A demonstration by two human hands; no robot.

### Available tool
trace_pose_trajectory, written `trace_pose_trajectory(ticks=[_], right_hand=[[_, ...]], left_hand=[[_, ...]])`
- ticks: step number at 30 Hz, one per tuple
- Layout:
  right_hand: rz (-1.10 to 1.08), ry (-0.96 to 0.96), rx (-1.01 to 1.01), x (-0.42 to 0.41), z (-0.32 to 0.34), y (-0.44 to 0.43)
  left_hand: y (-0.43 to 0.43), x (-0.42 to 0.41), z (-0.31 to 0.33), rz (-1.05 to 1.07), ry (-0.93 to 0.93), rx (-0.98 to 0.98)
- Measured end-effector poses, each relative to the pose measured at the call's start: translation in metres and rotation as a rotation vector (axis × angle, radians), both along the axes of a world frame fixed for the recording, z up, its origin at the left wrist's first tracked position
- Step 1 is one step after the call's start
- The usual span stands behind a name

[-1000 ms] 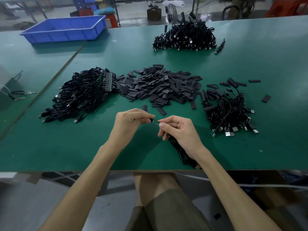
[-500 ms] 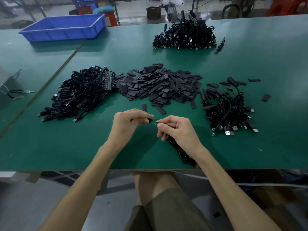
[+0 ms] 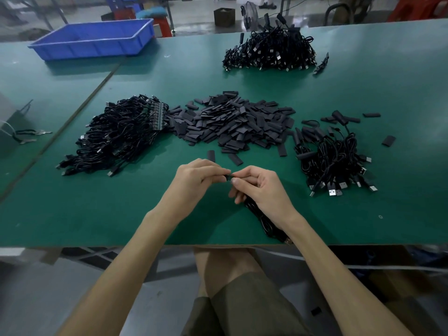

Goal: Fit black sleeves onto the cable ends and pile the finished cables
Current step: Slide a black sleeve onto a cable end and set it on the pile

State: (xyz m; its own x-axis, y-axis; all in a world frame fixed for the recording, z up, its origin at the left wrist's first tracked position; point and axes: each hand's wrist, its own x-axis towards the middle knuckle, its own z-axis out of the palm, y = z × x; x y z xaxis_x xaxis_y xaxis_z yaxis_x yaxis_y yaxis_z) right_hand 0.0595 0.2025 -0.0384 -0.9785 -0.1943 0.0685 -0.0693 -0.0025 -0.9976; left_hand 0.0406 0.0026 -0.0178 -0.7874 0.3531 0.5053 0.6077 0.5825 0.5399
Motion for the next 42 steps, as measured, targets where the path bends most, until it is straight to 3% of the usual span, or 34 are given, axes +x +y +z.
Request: trace_pose_trajectory(ticks=[2, 5, 11, 22, 42], right_hand=[[0.004, -0.008, -0.002, 0.0, 0.0, 0.0], [-0.002, -0.01, 0.018, -0.001, -0.001, -0.003], [0.025, -0.001, 0.046, -0.002, -0.003, -0.001], [-0.019, 0.05, 0.223, -0.001, -0.002, -0.001], [0.025, 0.096, 0.244, -0.001, -0.009, -0.002]], left_hand=[[-0.001, -0.002, 0.0, -0.021, -0.07, 0.056], [-0.003, -0.008, 0.002, 0.005, -0.322, 0.099], [-0.007, -0.014, 0.003, -0.099, -0.65, -0.015], [-0.022, -0.021, 0.01, -0.132, -0.751, -0.12], [-0.021, -0.014, 0.01, -0.239, -0.757, -0.122]])
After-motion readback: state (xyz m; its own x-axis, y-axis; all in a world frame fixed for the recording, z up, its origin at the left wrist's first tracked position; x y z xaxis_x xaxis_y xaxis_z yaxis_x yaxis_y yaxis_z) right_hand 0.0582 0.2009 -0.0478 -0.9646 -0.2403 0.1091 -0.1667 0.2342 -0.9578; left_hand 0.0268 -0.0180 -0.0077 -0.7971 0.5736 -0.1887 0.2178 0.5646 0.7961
